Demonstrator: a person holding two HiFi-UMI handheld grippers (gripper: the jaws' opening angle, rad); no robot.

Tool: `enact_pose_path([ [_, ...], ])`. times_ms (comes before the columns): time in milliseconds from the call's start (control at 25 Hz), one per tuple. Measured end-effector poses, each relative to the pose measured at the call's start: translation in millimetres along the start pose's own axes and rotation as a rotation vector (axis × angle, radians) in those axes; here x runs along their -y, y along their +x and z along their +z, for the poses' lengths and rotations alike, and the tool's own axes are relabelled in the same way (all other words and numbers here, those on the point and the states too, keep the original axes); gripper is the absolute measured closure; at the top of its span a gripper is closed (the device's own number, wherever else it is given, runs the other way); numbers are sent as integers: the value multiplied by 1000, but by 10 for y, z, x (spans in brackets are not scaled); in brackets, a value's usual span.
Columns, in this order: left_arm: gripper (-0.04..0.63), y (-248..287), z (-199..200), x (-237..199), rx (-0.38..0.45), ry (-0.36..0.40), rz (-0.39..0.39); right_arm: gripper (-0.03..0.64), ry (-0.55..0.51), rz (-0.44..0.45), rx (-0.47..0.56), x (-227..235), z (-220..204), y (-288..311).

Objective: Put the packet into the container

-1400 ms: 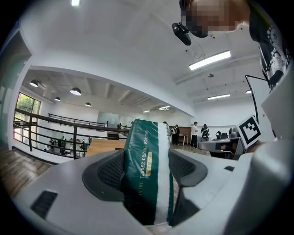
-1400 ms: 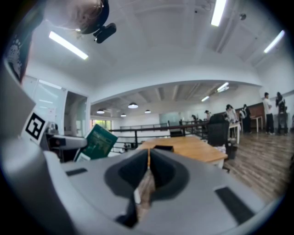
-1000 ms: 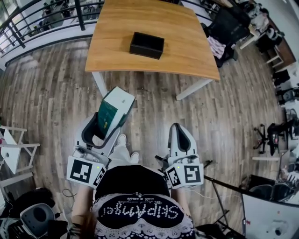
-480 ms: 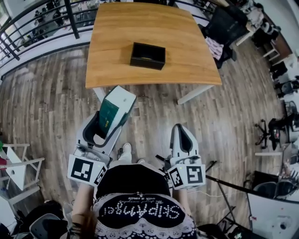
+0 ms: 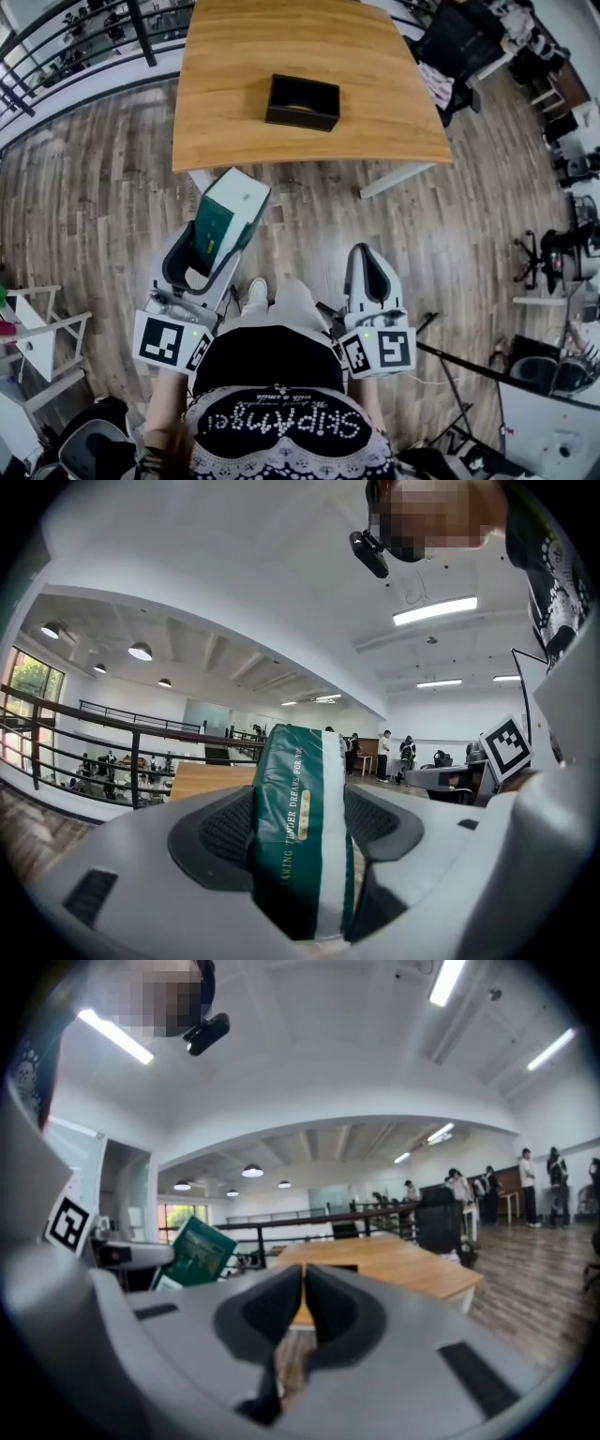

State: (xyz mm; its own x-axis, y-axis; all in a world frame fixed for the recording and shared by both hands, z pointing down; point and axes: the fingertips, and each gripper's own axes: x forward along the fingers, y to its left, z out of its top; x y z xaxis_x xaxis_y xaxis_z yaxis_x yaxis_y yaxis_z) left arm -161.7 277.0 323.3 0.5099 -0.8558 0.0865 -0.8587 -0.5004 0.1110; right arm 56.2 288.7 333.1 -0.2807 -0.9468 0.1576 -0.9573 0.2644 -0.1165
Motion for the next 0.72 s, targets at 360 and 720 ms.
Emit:
enact_pose_path([
  [360,265,106,-89,-130,-21,-18,2,581,9,3,-31,-20,-95,172],
  [720,265,515,-111,-266,-27,-27,27,581,11,28,-52,191,-74,591],
])
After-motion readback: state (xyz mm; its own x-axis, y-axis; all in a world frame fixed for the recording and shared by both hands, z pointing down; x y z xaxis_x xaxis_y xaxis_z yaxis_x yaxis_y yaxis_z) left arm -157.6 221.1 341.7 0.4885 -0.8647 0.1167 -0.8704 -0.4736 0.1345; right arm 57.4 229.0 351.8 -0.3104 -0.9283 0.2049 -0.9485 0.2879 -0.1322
